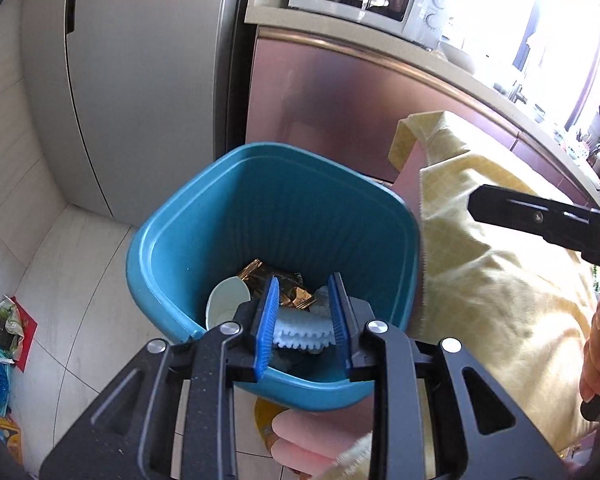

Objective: Collect trash
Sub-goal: 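Carry the tissue and foam net to the teal bin and open both tools, then move both open tools back over the table toward the remaining trash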

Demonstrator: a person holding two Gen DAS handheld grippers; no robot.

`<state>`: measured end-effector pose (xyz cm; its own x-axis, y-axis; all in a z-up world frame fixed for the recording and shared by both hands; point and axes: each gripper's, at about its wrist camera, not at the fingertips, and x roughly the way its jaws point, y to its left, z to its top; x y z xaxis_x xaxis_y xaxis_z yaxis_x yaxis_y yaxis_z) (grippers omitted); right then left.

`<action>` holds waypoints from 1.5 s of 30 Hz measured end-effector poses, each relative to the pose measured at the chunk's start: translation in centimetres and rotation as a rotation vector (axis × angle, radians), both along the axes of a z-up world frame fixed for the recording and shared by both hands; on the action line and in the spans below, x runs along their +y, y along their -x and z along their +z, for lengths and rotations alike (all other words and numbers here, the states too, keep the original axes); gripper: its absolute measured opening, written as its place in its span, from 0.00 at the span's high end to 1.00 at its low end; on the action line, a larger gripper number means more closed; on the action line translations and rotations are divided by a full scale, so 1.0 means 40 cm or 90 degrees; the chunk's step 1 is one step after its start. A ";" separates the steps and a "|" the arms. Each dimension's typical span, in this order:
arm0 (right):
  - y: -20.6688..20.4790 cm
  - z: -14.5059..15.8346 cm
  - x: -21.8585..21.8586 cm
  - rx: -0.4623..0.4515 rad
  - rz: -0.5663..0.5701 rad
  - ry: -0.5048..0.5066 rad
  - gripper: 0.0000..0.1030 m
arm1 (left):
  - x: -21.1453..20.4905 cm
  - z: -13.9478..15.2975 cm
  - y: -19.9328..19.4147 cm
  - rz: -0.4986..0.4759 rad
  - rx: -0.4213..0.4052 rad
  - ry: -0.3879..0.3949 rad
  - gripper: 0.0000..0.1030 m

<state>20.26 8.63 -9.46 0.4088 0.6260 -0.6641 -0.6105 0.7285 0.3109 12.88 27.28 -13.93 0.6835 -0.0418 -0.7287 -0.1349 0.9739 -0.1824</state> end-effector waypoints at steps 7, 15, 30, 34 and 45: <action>0.058 0.044 -0.109 -0.033 -0.023 -0.030 0.70 | -0.051 0.086 0.049 -0.038 -0.055 -0.009 0.69; 0.156 0.079 -0.279 -0.089 -0.098 -0.034 0.62 | -0.196 0.171 0.082 -0.143 -0.113 -0.004 0.63; 0.307 0.089 -0.735 -0.132 -0.372 -0.010 0.57 | -0.630 0.175 0.061 -0.390 -0.098 0.019 0.56; 0.309 0.073 -0.841 -0.128 -0.433 -0.006 0.55 | -0.728 0.167 0.042 -0.433 -0.090 0.018 0.54; 0.283 0.016 -0.980 -0.095 -0.480 -0.012 0.41 | -0.886 0.146 -0.019 -0.478 -0.054 0.000 0.46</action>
